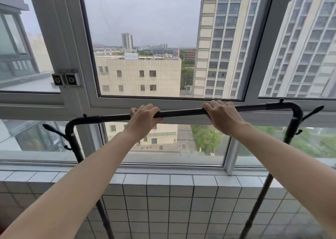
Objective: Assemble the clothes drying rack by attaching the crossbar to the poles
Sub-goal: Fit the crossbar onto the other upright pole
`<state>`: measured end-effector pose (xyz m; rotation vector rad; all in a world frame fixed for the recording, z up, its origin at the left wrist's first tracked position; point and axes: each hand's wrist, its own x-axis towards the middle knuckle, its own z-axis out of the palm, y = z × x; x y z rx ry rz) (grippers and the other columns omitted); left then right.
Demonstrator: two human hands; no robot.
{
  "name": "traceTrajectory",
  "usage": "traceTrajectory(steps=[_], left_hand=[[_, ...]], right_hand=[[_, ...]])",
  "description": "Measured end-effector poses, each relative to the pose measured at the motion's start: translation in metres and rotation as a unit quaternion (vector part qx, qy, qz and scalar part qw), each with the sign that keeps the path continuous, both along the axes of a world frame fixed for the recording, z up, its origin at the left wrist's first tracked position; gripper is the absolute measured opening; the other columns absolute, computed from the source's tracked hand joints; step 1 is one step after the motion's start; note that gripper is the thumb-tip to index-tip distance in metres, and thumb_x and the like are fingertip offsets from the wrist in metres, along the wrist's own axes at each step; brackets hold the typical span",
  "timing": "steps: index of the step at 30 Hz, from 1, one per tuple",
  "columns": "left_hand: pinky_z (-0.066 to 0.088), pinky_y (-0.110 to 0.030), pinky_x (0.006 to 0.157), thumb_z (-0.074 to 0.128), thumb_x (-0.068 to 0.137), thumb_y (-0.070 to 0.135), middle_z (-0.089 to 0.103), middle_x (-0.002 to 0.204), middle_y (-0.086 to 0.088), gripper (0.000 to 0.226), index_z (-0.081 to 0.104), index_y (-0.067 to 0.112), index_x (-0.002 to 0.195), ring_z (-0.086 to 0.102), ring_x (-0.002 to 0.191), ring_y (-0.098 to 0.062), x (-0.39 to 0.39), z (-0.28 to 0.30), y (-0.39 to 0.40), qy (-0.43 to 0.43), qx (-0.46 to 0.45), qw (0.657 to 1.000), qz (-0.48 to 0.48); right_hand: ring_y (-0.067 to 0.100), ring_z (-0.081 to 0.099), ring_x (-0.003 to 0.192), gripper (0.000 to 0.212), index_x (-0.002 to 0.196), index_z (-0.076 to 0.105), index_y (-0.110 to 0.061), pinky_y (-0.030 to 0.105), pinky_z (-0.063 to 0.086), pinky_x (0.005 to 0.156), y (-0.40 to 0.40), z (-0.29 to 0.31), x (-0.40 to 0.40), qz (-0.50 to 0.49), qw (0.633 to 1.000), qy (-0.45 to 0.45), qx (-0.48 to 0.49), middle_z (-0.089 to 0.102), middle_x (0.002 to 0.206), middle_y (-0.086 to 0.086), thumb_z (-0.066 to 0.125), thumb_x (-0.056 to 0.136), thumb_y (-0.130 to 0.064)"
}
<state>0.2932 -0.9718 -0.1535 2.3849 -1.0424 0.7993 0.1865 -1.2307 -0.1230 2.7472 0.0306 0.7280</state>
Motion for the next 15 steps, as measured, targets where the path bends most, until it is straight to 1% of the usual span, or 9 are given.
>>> traceTrajectory(steps=[3, 7, 10, 13, 15], left_hand=[[0.024, -0.035, 0.074, 0.065, 0.087, 0.028, 0.059, 0.088, 0.003, 0.018, 0.063, 0.014, 0.098, 0.053, 0.08, -0.018, 0.003, 0.0, 0.001, -0.013, 0.005, 1.0, -0.003], [0.03, -0.036, 0.074, 0.066, 0.085, 0.026, 0.06, 0.086, 0.001, 0.019, 0.063, 0.013, 0.099, 0.056, 0.079, -0.02, 0.01, -0.003, 0.014, -0.049, 0.023, 0.999, 0.004], [0.034, -0.04, 0.074, 0.067, 0.085, 0.025, 0.061, 0.087, -0.001, 0.021, 0.063, 0.014, 0.103, 0.056, 0.08, -0.021, 0.008, -0.011, 0.02, -0.073, 0.001, 0.997, 0.036], [0.033, -0.043, 0.081, 0.064, 0.087, 0.021, 0.063, 0.094, -0.001, 0.028, 0.059, 0.017, 0.115, 0.057, 0.089, -0.023, 0.002, -0.022, 0.018, -0.088, -0.014, 0.993, 0.071], [0.031, -0.047, 0.088, 0.062, 0.088, 0.021, 0.064, 0.102, 0.0, 0.038, 0.052, 0.017, 0.125, 0.055, 0.101, -0.024, -0.003, -0.028, 0.016, -0.092, -0.007, 0.992, 0.088]], right_hand=[[0.029, 0.057, 0.083, 0.019, 0.111, 0.049, -0.012, 0.042, 0.044, 0.074, -0.001, -0.002, 0.003, -0.002, 1.0, -0.009, 0.003, 0.062, 0.094, 0.008, 0.042, 0.099, -0.025], [0.028, 0.056, 0.077, 0.013, 0.104, 0.051, -0.012, 0.041, 0.041, 0.073, 0.009, -0.009, 0.009, 0.003, 0.999, -0.037, -0.004, 0.061, 0.088, 0.007, 0.043, 0.099, -0.02], [0.027, 0.055, 0.071, 0.011, 0.099, 0.052, -0.01, 0.042, 0.042, 0.073, 0.017, -0.015, 0.013, 0.006, 0.998, -0.063, -0.002, 0.06, 0.082, 0.007, 0.046, 0.096, -0.019], [0.029, 0.057, 0.073, 0.013, 0.101, 0.051, -0.01, 0.041, 0.04, 0.072, 0.018, -0.019, 0.012, 0.004, 0.997, -0.083, 0.005, 0.062, 0.085, 0.008, 0.047, 0.093, -0.019], [0.029, 0.057, 0.074, 0.024, 0.11, 0.046, -0.01, 0.042, 0.04, 0.072, 0.015, -0.021, 0.009, 0.017, 0.996, -0.088, 0.012, 0.063, 0.088, 0.009, 0.052, 0.088, -0.018]])
